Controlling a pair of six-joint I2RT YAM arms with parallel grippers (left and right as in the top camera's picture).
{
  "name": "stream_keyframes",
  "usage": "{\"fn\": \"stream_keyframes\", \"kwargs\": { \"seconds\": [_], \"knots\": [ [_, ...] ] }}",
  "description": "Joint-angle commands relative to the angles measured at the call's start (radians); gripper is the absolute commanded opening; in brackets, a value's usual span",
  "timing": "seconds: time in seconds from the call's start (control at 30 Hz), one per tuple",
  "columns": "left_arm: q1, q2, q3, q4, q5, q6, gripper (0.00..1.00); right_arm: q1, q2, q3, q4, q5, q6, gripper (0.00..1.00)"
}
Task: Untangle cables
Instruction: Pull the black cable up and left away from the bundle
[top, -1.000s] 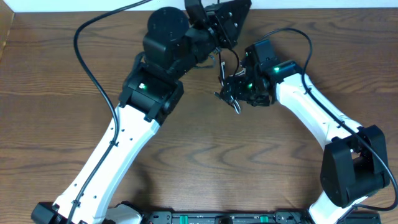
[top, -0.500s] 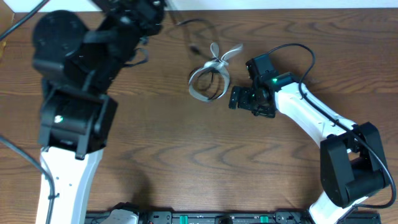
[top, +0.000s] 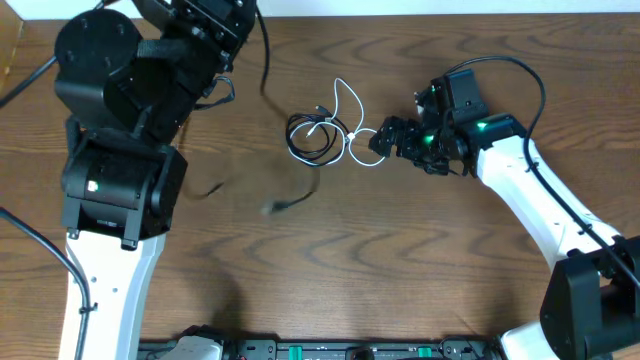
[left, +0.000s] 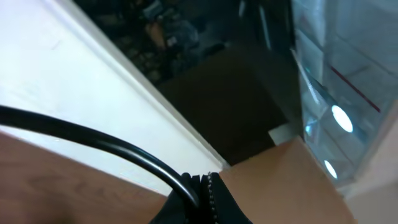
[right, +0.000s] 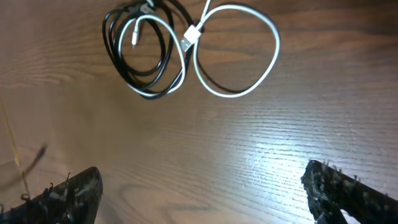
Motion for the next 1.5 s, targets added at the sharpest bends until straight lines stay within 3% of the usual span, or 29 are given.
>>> {"fn": "stream_keyframes", "kwargs": {
  "seconds": [0.0, 0.1, 0.17, 0.23, 0.37, 0.63, 0.8, 1.0, 1.03, 1.1, 1.37, 1.47],
  "knots": [
    [-0.001, 0.005, 0.006, 0.008, -0.007, 0.169, 0.08, 0.041, 0.005, -0.005, -0.005, -0.006, -0.027, 0.99],
    [-0.001, 0.021, 0.006, -0.023, -0.001, 0.245, 0.07, 0.067, 0.005, -0.005, 0.0, -0.004, -0.027, 0.99],
    [0.0, 0.042, 0.006, -0.052, -0.012, 0.367, 0.07, 0.08, 0.005, -0.005, 0.0, 0.017, -0.026, 0.99],
    [0.005, 0.064, 0.006, -0.124, -0.112, 0.465, 0.08, 0.088, 0.005, -0.005, -0.007, 0.04, -0.026, 0.99],
    [0.049, 0.117, 0.006, -0.294, -0.356, 0.468, 0.08, 0.089, 0.005, -0.005, -0.039, 0.092, -0.026, 0.99],
    [0.236, 0.164, 0.005, -0.539, -0.423, 0.498, 0.08, 0.09, 0.005, -0.005, -0.063, 0.122, -0.027, 0.99],
    [0.369, 0.17, 0.004, -0.63, -0.401, 0.494, 0.08, 0.09, 0.005, -0.005, -0.06, 0.122, -0.027, 0.99],
    [0.433, 0.183, 0.004, -0.649, -0.299, 0.494, 0.08, 0.09, 0.005, -0.005, -0.061, 0.122, -0.027, 0.99],
    [0.438, 0.185, 0.004, -0.649, -0.271, 0.494, 0.15, 0.09, 0.005, -0.005, -0.061, 0.122, -0.027, 0.99],
    [0.443, 0.196, 0.004, -0.652, -0.219, 0.495, 0.38, 0.09, 0.005, -0.005, -0.061, 0.122, -0.026, 0.99],
    [0.441, 0.276, 0.004, -0.831, -0.188, 0.495, 0.4, 0.09, 0.005, -0.005, -0.063, 0.137, -0.027, 0.99],
    [0.429, 0.342, 0.001, -0.913, -0.051, 0.503, 0.4, 0.09, 0.005, -0.005, -0.061, 0.137, -0.026, 0.99]
  ]
}}
